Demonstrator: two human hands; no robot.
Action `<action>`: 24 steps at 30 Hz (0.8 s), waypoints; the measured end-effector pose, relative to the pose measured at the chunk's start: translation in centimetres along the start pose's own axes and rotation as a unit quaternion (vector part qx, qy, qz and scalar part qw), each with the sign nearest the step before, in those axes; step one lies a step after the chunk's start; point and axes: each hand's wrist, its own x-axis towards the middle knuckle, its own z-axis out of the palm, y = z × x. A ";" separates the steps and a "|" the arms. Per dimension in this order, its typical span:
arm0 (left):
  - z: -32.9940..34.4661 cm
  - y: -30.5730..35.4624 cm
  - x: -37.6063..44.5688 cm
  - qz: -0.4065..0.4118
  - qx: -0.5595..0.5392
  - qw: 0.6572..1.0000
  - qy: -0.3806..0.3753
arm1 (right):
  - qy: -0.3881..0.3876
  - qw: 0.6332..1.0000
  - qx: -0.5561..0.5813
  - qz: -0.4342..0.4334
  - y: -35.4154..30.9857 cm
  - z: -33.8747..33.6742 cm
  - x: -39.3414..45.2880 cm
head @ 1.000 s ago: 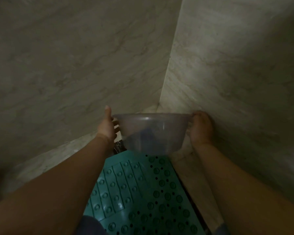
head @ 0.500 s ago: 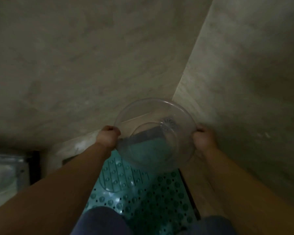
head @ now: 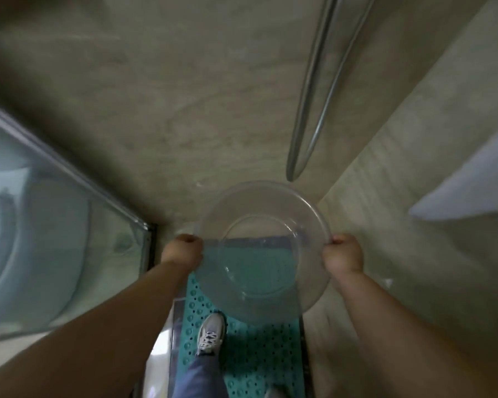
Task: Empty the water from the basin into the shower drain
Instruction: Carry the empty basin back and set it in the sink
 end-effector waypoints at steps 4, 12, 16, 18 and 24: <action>-3.2 -2.7 -6.0 -0.026 -0.108 0.994 -0.008 | -0.050 0.997 -0.035 -0.049 -1.8 -1.9 -4.0; -8.8 -10.0 -18.0 -0.089 -0.234 0.965 0.077 | -0.149 0.975 -0.112 -0.123 -3.0 -2.4 -13.2; -12.8 -14.4 -22.7 -0.103 -0.266 0.949 0.133 | -0.211 0.957 -0.132 -0.150 -3.9 -0.5 -18.8; -15.1 -17.5 -24.7 -0.114 -0.292 0.937 0.152 | -0.241 0.943 -0.153 -0.171 -4.4 1.1 -22.1; -22.1 -28.3 -29.8 -0.163 -0.347 0.902 0.200 | -0.329 0.880 -0.241 -0.242 -3.8 6.2 -32.5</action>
